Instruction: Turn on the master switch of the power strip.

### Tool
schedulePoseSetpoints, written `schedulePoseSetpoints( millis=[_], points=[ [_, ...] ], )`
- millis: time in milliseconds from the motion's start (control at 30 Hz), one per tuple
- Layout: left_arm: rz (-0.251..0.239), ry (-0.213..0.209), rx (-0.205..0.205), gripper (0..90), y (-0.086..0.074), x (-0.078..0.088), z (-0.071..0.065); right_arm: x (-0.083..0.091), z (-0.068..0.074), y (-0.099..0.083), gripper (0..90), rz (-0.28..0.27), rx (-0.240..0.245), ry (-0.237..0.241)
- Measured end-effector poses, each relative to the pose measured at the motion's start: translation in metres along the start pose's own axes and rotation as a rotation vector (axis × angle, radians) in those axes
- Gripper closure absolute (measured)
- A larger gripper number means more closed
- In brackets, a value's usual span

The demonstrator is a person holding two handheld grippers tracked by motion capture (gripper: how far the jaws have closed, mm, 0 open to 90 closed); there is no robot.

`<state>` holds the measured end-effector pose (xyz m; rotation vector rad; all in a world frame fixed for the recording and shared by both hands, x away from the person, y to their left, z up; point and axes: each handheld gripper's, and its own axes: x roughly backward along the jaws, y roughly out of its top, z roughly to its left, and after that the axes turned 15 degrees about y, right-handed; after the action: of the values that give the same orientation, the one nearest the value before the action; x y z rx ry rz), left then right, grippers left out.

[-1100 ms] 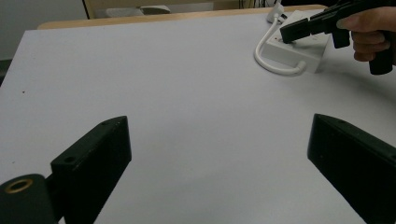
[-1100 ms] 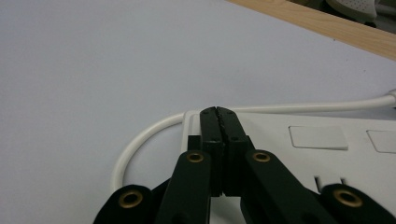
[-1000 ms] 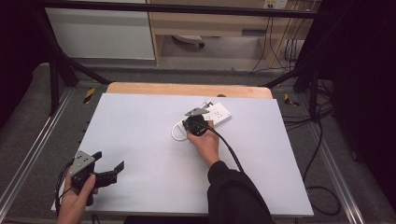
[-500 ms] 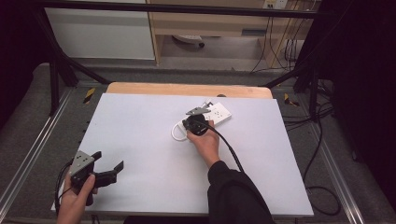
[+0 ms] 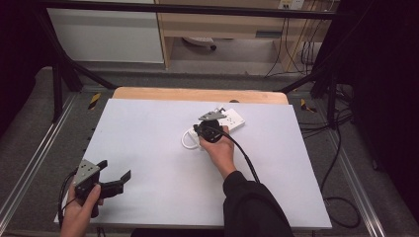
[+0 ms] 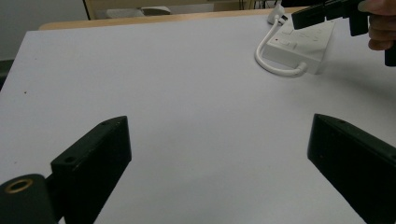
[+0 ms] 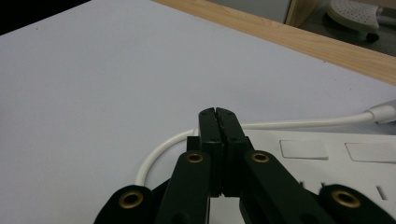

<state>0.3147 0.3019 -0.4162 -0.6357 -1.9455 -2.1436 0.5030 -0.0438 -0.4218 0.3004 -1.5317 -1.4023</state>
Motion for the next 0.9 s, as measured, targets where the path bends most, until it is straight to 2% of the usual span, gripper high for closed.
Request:
schedulePoseSetpoints(
  millis=[200, 367, 533, 800, 900],
  points=[
    [0.001, 0.001, 0.0, 6.1, 0.0, 0.0, 0.0, 0.011, 0.002, 0.004, 89.4, -0.007, -0.004, 0.008],
    [0.004, 0.002, 0.0, 6.2, 0.0, 0.0, 0.0, 0.021, 0.003, 0.009, 82.5, -0.015, -0.009, 0.009],
    [0.004, 0.004, 0.001, 6.1, 0.0, 0.0, 0.0, 0.031, 0.004, 0.012, 68.8, -0.021, -0.021, 0.014],
    [0.006, 0.007, 0.0, 6.1, 0.0, 0.0, 0.0, 0.045, 0.0, 0.013, 40.0, -0.025, -0.084, 0.006],
    [0.008, 0.009, 0.003, 6.1, -0.001, 0.0, 0.001, 0.049, -0.002, 0.013, 33.0, -0.02, -0.099, -0.004]
  ],
)
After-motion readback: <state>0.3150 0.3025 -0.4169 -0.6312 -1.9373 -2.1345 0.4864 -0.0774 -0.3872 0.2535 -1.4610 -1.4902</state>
